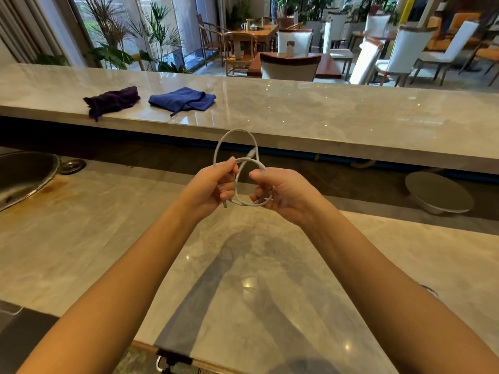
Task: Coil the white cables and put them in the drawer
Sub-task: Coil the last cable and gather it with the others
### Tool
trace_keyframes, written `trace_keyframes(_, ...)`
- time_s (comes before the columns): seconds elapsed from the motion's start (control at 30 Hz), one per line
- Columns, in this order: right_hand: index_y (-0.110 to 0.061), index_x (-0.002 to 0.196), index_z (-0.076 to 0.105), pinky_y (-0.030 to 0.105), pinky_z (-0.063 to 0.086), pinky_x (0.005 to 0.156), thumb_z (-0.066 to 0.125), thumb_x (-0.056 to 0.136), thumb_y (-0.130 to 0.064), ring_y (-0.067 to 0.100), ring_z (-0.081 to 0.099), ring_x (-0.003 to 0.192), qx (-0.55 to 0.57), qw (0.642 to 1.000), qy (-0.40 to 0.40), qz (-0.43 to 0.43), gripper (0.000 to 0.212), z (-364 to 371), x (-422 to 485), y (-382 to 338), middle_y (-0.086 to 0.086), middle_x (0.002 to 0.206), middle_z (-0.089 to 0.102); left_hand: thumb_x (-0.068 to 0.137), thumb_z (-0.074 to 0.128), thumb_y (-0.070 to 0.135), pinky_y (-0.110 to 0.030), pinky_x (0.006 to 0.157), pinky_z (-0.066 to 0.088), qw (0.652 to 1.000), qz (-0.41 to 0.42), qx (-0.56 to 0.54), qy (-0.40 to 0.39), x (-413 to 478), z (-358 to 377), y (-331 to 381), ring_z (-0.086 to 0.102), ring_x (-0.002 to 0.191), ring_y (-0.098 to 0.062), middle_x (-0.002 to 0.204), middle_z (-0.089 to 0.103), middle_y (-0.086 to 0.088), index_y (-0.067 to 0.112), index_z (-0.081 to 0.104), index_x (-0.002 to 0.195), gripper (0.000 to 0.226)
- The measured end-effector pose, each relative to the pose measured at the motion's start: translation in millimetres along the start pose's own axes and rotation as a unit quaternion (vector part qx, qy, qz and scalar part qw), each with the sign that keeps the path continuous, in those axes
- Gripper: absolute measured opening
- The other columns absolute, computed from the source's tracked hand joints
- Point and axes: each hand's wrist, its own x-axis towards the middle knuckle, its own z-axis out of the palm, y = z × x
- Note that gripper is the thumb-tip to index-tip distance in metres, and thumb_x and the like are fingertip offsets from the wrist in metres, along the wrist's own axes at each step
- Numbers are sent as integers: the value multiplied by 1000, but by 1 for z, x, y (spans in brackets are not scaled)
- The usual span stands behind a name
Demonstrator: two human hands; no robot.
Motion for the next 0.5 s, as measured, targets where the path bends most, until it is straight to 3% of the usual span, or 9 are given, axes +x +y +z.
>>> trace_keyframes(0.07,-11,94,66,29,52,70,57,89,-15,14,56,71,-170,979,64,-90,11,-1,6,8,2,76,59,90,50,38,-15,38,30,998,-29,-51,-23,-2,1,5,32,39,-4,50,32,6,9,55,76,33)
trace_keyframes(0.13,-13,92,67,34,52,68,53,92,-21,17,58,71,-310,923,135,-185,15,-3,10,15,3,78,61,91,44,47,-15,38,27,997,-34,-66,-33,-2,3,8,32,37,-5,49,32,6,8,56,74,44)
trace_keyframes(0.2,-12,92,65,37,52,63,48,95,-26,19,61,68,-398,880,138,-219,22,-5,11,17,7,79,63,91,39,55,-16,39,26,997,-32,-67,-22,0,2,10,32,37,-5,48,33,5,8,57,72,54)
trace_keyframes(0.27,-13,95,63,31,53,56,44,97,-28,14,61,58,-417,883,93,-193,25,-7,8,15,6,73,64,90,38,60,-16,39,25,997,-30,-69,-1,0,-4,12,32,37,-5,47,34,5,8,57,71,58)
trace_keyframes(0.37,-15,93,66,16,41,50,44,97,-28,2,48,44,-425,883,26,-198,26,-24,-5,0,-4,56,55,88,40,61,-15,39,22,993,-39,-103,38,1,-23,16,31,37,-5,45,34,6,8,55,70,58)
trace_keyframes(0.43,-14,90,67,11,38,47,46,96,-28,2,41,40,-389,900,-48,-189,26,-47,-16,-11,-7,48,48,91,42,53,-15,38,22,989,-50,-124,60,-1,-38,20,29,37,-5,46,33,6,8,54,71,51)
trace_keyframes(0.5,-13,90,68,12,36,46,46,95,-29,3,38,40,-381,902,-62,-193,27,-69,-21,-18,-9,45,47,95,42,38,-14,37,25,989,-52,-128,58,-3,-47,23,30,38,-4,49,33,6,7,52,75,38)
